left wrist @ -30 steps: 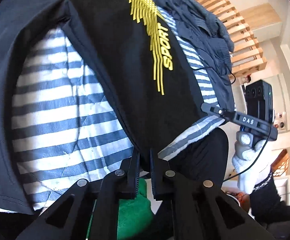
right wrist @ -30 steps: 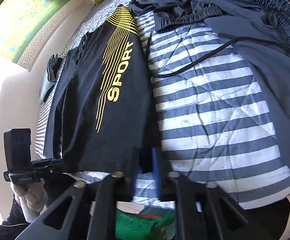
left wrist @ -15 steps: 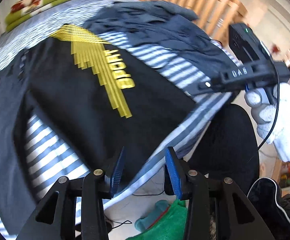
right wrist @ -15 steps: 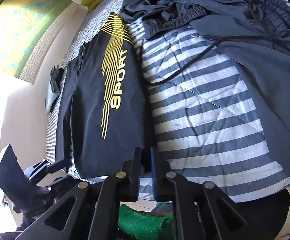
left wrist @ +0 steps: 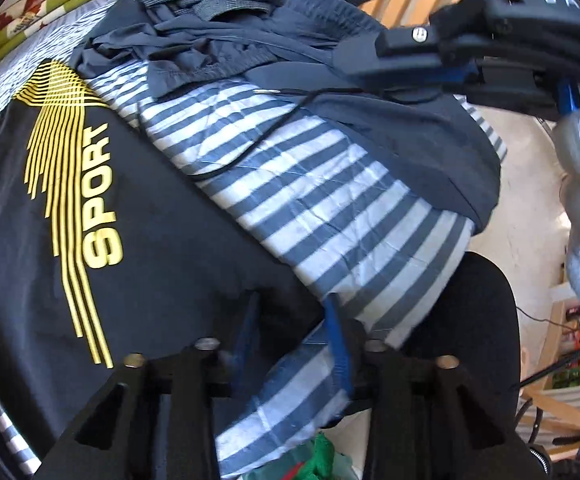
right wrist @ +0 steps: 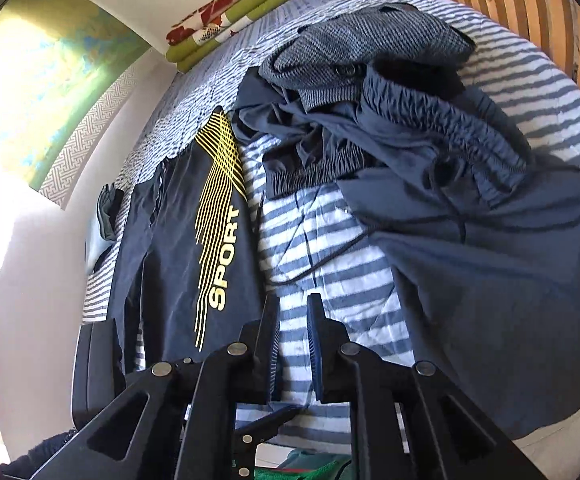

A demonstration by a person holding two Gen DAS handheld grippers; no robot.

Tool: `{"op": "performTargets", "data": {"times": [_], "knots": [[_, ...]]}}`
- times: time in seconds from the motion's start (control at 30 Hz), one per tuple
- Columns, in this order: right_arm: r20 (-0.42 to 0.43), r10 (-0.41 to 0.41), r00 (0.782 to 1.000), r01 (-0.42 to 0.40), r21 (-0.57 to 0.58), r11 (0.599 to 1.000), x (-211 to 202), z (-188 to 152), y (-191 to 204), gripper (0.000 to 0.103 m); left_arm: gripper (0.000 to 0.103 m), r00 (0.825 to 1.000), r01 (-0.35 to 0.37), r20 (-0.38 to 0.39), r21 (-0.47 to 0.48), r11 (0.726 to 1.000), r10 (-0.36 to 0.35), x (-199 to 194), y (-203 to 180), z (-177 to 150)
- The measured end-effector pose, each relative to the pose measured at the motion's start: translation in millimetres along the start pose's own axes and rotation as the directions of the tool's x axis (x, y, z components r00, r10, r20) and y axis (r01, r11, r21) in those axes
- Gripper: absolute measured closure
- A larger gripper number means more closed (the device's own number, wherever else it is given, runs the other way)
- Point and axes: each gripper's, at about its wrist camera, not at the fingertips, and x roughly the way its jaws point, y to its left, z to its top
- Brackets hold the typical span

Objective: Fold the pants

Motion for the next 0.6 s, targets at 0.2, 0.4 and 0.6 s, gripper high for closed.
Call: {"op": "performTargets", "data": {"times": [0.2, 0.4, 0.6], "knots": [[0.010, 0.020, 1.000, -0.018, -0.118, 0.993, 16, 32, 27, 0.089, 0.099, 0.994, 0.106, 0.037, -0.152, 0.983, -0.102, -18, 44, 0], [0.074, -0.037, 0.997, 0.054, -0.244, 0.968, 47, 60, 60, 0.089, 0.099, 0.985, 0.166, 0.090, -0.250, 0.954, -0.147, -46, 77, -20], [-0.009, -0.054, 0.999, 0.047, -0.349, 0.936, 104, 114, 103, 0.090, 0.099, 0.978, 0.202, 0.112, -0.268, 0.942, -0.178, -65, 99, -35]]}}
